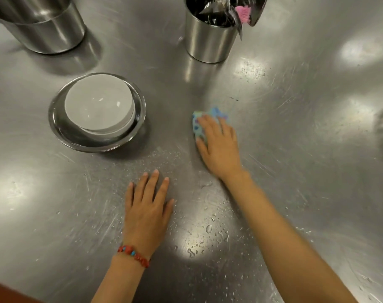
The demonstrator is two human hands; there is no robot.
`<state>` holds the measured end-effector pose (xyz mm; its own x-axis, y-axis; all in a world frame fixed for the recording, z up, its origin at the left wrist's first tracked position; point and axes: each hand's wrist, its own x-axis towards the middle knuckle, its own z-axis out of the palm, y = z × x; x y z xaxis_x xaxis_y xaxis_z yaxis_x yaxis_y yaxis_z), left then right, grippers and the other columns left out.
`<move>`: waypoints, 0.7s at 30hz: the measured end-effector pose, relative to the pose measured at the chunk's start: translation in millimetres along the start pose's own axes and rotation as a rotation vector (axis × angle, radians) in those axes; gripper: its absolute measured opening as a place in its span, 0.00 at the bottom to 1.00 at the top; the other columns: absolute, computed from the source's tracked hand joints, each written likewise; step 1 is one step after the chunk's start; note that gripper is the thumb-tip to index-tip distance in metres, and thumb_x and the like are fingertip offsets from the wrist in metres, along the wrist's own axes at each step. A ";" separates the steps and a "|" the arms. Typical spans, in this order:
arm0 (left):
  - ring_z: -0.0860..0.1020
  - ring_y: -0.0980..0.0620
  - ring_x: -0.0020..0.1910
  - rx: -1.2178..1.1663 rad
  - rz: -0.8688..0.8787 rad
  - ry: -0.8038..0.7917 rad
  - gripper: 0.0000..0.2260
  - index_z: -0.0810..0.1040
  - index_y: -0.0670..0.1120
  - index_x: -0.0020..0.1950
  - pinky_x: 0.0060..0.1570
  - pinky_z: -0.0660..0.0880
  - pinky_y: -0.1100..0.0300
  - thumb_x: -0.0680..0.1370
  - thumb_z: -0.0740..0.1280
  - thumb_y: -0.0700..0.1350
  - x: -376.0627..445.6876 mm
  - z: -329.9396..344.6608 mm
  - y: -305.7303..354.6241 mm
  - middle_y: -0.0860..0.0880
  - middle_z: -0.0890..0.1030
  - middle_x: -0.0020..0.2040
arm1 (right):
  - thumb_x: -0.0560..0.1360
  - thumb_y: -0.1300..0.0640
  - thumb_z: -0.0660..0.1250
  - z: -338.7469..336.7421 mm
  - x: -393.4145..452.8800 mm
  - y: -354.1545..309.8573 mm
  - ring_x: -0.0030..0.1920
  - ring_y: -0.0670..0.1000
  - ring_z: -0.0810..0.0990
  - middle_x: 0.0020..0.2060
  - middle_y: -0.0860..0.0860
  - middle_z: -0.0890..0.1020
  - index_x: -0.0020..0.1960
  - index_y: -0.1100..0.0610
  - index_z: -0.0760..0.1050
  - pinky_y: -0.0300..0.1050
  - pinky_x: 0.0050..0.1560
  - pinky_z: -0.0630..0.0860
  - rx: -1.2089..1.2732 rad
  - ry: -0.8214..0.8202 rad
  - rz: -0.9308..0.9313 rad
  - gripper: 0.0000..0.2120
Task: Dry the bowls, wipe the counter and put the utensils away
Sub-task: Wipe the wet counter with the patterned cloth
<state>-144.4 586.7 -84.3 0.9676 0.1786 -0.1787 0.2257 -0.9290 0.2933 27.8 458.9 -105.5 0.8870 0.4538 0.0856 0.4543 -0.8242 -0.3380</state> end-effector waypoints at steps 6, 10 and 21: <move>0.74 0.36 0.60 -0.023 0.032 -0.007 0.26 0.76 0.39 0.60 0.58 0.68 0.36 0.80 0.47 0.54 -1.5 -4.2 -7.1 0.37 0.77 0.61 | 0.78 0.49 0.56 -3.5 34.6 5.9 0.72 0.55 0.59 0.72 0.49 0.64 0.71 0.51 0.61 0.56 0.70 0.57 -0.053 -0.054 -0.021 0.22; 0.75 0.35 0.59 -0.019 0.019 0.018 0.28 0.76 0.38 0.59 0.57 0.69 0.36 0.80 0.45 0.55 -6.5 -8.6 -15.4 0.36 0.77 0.60 | 0.79 0.50 0.54 2.8 65.9 -3.4 0.73 0.57 0.54 0.73 0.49 0.61 0.73 0.52 0.58 0.57 0.71 0.53 -0.049 -0.037 0.133 0.23; 0.74 0.34 0.60 0.001 0.014 -0.092 0.32 0.76 0.39 0.60 0.57 0.67 0.37 0.80 0.39 0.56 -32.3 -14.4 -36.7 0.36 0.77 0.61 | 0.78 0.48 0.57 1.8 -60.7 -42.2 0.70 0.56 0.63 0.70 0.49 0.68 0.70 0.50 0.64 0.56 0.67 0.62 -0.059 -0.162 -0.203 0.22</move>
<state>-182.3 619.8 -75.8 0.9562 0.1352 -0.2598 0.2119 -0.9315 0.2955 -45.4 466.7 -98.1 0.7542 0.6566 -0.0070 0.6301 -0.7267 -0.2738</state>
